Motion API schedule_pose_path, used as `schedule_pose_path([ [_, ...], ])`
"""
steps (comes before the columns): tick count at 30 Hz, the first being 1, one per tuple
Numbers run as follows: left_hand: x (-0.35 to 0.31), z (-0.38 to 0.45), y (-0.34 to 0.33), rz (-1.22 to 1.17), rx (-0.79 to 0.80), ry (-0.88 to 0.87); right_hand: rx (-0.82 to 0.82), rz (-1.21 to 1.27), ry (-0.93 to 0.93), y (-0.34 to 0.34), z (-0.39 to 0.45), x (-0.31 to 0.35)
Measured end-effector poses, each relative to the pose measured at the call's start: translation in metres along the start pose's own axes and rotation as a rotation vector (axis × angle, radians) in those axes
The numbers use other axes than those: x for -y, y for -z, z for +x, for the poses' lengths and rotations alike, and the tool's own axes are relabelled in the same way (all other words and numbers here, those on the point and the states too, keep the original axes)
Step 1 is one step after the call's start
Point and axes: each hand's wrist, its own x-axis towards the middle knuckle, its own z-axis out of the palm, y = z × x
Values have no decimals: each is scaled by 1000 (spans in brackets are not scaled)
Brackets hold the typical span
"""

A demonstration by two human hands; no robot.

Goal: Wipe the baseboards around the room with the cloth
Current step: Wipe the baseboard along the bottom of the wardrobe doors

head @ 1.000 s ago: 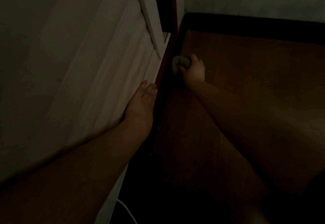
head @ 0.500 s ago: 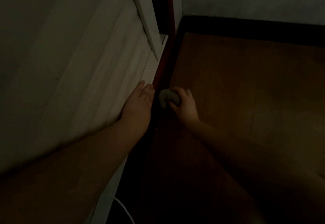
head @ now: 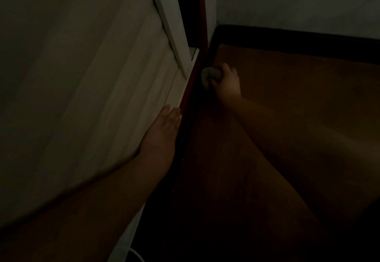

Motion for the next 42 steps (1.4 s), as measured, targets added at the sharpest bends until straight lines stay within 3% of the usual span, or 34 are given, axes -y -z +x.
schedule_pose_path([
  [11,9,3,12,-141,-30,59,-24,129,-4,31,-72,-36],
  [15,27,28,43,-267,-129,111,28,143,-53,46,-95,-54],
  [19,65,69,75,-181,-214,231,76,150,-50,58,-106,-60],
  [22,88,83,82,-121,-147,350,82,154,-3,63,-110,-63],
  [27,80,84,68,-49,-210,338,32,193,-2,65,-114,-56],
  [32,68,79,74,-121,-191,376,38,214,6,65,-114,-49],
  [37,63,82,84,-237,-159,303,38,232,4,56,-111,-44],
  [42,56,90,77,-459,-297,365,27,241,10,47,-107,-44],
])
